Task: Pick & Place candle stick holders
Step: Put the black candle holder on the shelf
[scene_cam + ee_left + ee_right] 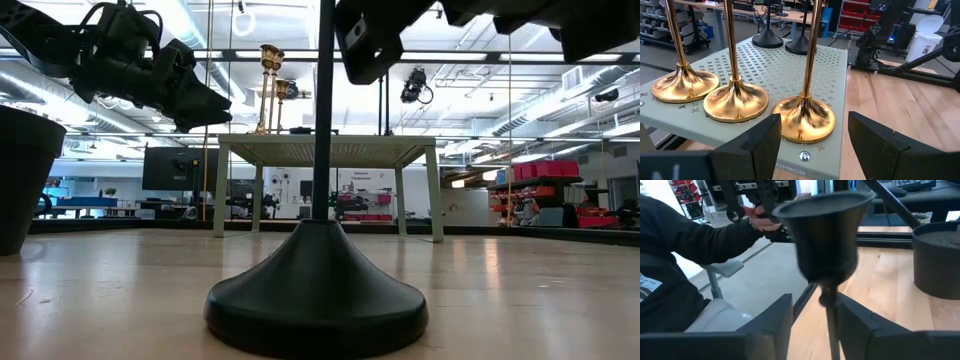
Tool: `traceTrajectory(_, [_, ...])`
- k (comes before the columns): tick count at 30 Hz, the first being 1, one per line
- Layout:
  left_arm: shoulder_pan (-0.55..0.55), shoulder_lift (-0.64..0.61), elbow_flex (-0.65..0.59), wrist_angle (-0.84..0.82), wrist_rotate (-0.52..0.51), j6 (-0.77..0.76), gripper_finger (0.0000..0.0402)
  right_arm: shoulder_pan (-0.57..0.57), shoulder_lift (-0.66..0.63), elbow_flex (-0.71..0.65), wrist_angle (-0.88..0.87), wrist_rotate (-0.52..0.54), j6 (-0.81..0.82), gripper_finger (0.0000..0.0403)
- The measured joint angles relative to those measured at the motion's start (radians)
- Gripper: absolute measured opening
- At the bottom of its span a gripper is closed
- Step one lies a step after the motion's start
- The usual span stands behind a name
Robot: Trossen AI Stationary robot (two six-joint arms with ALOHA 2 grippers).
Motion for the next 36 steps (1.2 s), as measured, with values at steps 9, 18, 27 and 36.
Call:
traceTrajectory(9, [0.000, 0.000, 0.000, 0.000, 0.000, 0.000, 0.0231, 0.000, 0.000, 0.001, -0.009, 0.001, -0.006, 0.0036])
traceTrajectory(18, [0.000, 0.000, 0.000, -0.001, 0.000, 0.000, 0.0231, -0.011, 0.000, 0.001, -0.020, -0.011, 0.000, 0.0007])
traceTrajectory(27, [0.000, 0.000, 0.000, -0.001, 0.000, 0.000, 0.0231, -0.040, -0.093, 0.000, -0.221, 0.050, -0.013, 0.0004])
traceTrajectory(36, [0.000, 0.000, 0.000, -0.002, 0.000, -0.001, 0.0231, -0.075, -0.280, -0.021, -0.364, 0.206, -0.140, 0.0003])
